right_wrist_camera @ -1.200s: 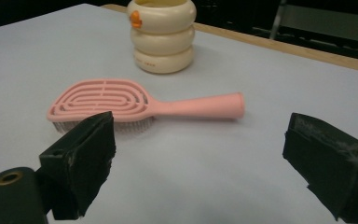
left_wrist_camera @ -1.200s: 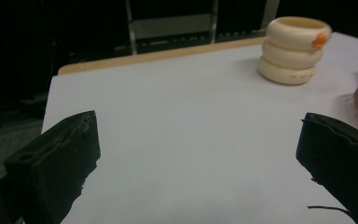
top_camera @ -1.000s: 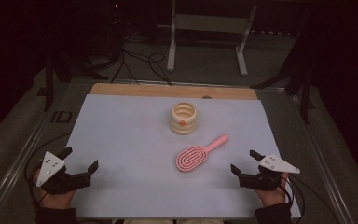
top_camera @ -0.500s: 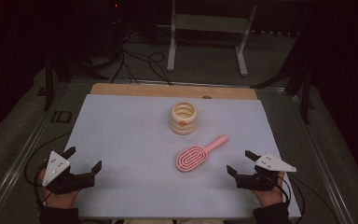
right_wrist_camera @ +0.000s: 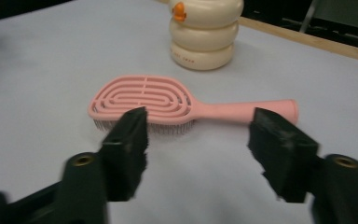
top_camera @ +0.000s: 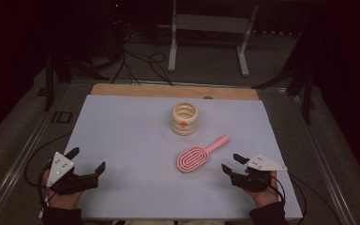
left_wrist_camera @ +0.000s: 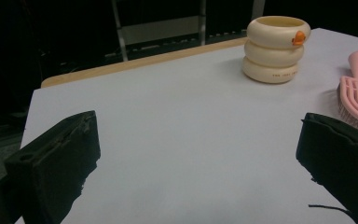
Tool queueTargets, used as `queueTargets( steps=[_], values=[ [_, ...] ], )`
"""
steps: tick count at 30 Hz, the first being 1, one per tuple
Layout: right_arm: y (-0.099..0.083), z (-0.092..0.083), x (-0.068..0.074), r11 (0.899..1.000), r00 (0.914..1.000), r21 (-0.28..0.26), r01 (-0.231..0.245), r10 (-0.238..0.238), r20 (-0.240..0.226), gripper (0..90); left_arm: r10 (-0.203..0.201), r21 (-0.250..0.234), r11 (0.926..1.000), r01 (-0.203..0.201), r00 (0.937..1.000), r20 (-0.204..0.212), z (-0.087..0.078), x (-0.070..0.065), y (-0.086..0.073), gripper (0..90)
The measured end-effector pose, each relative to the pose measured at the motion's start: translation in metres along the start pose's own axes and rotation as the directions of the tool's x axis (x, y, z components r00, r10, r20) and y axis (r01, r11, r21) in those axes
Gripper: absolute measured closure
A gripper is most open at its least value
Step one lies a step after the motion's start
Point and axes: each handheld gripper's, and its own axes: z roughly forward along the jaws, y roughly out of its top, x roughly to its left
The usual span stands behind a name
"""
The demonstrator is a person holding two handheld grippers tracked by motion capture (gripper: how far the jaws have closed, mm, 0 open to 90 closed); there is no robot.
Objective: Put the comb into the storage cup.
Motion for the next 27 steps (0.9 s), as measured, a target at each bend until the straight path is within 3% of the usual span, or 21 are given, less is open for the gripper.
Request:
queueTargets(
  steps=[10, 17, 18, 27],
  values=[
    [0.002, 0.023, 0.013, 0.995, 0.9971, 0.079, 0.065, -0.061, -0.046, 89.4, 0.005, 0.003, 1.0, -0.005, 1.0, 0.006, 0.002, -0.003, 0.0, 0.5],
    [0.002, 0.037, 0.02, 0.989, 0.9943, 0.119, 0.087, -0.079, -0.072, 89.9, 0.01, -0.004, 0.9999, -0.01, 0.9999, 0.009, 0.003, -0.005, 0.0, 0.5],
    [0.003, 0.048, 0.026, 0.985, 0.991, 0.137, 0.107, -0.094, -0.096, 89.9, 0.009, -0.005, 1.0, -0.009, 0.9999, 0.01, 0.003, -0.005, 0.0, 0.5],
    [0.004, 0.068, 0.041, 0.965, 0.9795, 0.19, 0.183, -0.162, -0.12, 89.7, 0.006, -0.004, 1.0, -0.006, 0.9999, 0.009, 0.003, -0.005, 0.0, 0.5]
  ],
)
